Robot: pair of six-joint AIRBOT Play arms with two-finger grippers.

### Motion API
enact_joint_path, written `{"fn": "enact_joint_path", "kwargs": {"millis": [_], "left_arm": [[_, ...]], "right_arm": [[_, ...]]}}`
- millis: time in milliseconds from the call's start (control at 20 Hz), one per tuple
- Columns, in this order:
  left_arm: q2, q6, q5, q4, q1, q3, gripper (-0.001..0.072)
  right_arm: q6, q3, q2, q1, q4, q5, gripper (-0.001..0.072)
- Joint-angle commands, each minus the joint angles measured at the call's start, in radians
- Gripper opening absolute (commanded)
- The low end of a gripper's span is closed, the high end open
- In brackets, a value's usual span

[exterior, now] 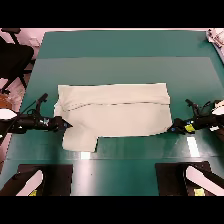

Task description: Fold the shirts.

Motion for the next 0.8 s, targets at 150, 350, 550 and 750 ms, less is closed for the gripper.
{"fn": "enact_joint_path", "kwargs": {"millis": [150,350,550,750], "left_arm": [[0.001,0.041,-0.016,-0.042,0.000,0.209,0.0023],[0.000,0.041,0.077,-0.033,0.000,0.267,0.0023],[-0.002,0.041,0.202,0.069,-0.001,0.266,0.0023],[-0.063,0.084,0.357,0.092,-0.001,0.265,0.0024]], "right_arm": [[0.004,0.122,0.221,0.005,0.008,-0.025,0.0018],[0.004,0.278,0.157,0.006,0.011,-0.043,0.0018],[-0.027,0.410,-0.041,0.006,0.099,-0.047,0.0019],[-0.051,0.527,-0.242,0.005,0.148,-0.048,0.0019]]}}
